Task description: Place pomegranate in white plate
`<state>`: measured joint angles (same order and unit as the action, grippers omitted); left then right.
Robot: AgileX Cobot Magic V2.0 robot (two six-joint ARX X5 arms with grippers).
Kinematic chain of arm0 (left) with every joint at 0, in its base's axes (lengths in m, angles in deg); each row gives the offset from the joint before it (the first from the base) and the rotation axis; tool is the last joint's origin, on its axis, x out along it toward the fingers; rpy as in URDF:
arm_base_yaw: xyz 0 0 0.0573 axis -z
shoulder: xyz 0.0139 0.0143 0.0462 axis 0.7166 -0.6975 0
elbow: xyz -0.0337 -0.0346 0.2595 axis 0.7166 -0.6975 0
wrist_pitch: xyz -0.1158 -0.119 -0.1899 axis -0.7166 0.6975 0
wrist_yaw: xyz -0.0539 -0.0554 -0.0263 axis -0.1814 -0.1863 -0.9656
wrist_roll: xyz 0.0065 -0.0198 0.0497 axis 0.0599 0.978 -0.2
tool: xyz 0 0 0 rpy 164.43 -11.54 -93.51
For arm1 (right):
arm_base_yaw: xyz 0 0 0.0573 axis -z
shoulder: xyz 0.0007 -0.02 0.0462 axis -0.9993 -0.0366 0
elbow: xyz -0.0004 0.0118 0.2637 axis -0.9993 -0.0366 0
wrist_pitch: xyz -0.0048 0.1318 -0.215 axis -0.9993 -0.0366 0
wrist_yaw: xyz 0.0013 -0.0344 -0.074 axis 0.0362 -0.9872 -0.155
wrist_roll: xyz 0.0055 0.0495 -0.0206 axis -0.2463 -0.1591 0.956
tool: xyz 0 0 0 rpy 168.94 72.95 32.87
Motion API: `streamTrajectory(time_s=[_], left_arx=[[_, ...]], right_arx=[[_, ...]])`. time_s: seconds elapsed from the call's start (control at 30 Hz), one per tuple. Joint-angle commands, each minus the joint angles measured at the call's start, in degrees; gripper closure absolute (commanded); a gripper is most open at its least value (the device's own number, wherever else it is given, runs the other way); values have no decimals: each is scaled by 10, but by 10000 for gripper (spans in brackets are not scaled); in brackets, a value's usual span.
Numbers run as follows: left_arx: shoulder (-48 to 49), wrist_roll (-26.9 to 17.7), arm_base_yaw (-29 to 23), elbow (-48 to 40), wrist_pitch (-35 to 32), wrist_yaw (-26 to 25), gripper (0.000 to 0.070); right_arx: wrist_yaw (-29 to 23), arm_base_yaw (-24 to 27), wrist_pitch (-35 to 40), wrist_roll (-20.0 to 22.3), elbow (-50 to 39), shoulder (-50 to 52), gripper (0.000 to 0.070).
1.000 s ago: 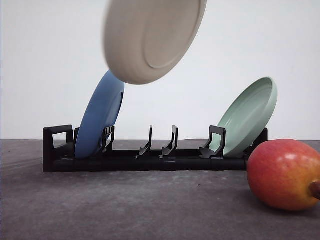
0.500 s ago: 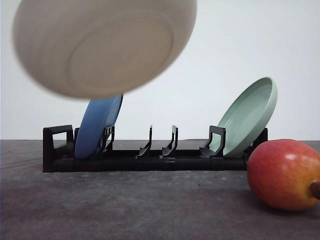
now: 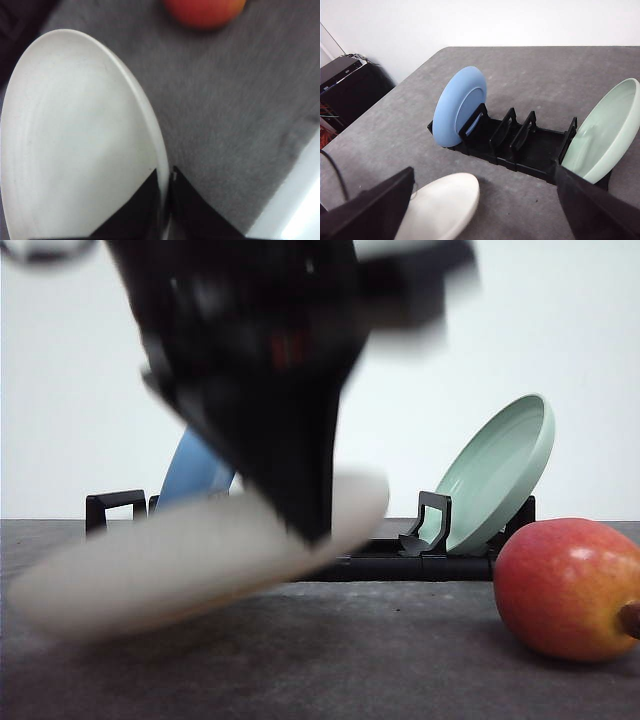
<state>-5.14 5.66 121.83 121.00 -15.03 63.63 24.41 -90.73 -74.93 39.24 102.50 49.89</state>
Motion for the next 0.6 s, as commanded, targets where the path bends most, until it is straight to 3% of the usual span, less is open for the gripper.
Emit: streamTrajectory(time_s=[0.0, 0.3, 0.47, 0.5, 0.57], left_arx=[[-31, 2, 10, 4, -10, 6, 700], [-139, 17, 23, 4, -20, 6, 700], [-146, 18, 23, 5, -20, 5, 693], [-142, 19, 23, 7, -19, 6, 660], [-132, 25, 22, 9, -18, 9, 524]], right_arx=[[0, -1, 3, -4, 11, -2, 132], [0, -1, 3, -4, 11, -2, 132], [0, -1, 3, -4, 11, -2, 132], [0, -1, 3, -3, 11, -2, 132], [0, -1, 3, -3, 11, -2, 132]])
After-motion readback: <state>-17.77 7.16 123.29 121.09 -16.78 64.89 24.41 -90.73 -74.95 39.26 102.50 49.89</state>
